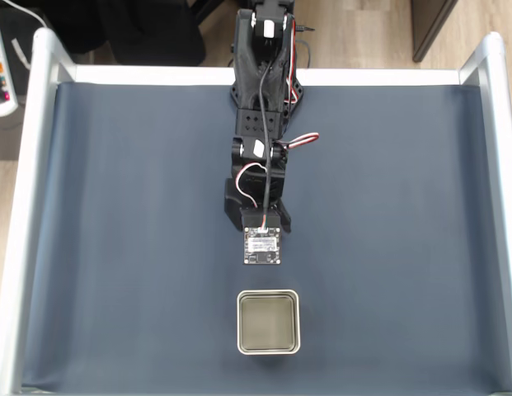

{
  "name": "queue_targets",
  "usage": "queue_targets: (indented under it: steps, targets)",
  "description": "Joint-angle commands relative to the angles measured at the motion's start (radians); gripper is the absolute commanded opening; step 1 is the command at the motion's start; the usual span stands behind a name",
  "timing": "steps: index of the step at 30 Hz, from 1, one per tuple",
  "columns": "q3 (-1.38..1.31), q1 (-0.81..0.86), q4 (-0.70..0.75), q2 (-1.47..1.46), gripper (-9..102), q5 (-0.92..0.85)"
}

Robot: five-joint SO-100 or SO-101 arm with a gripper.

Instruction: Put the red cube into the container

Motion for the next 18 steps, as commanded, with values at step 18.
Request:
queue_targets:
  steps: [18]
  targets:
    - [0.029, -0.075, -0.103, -0.038, 13, 0.009]
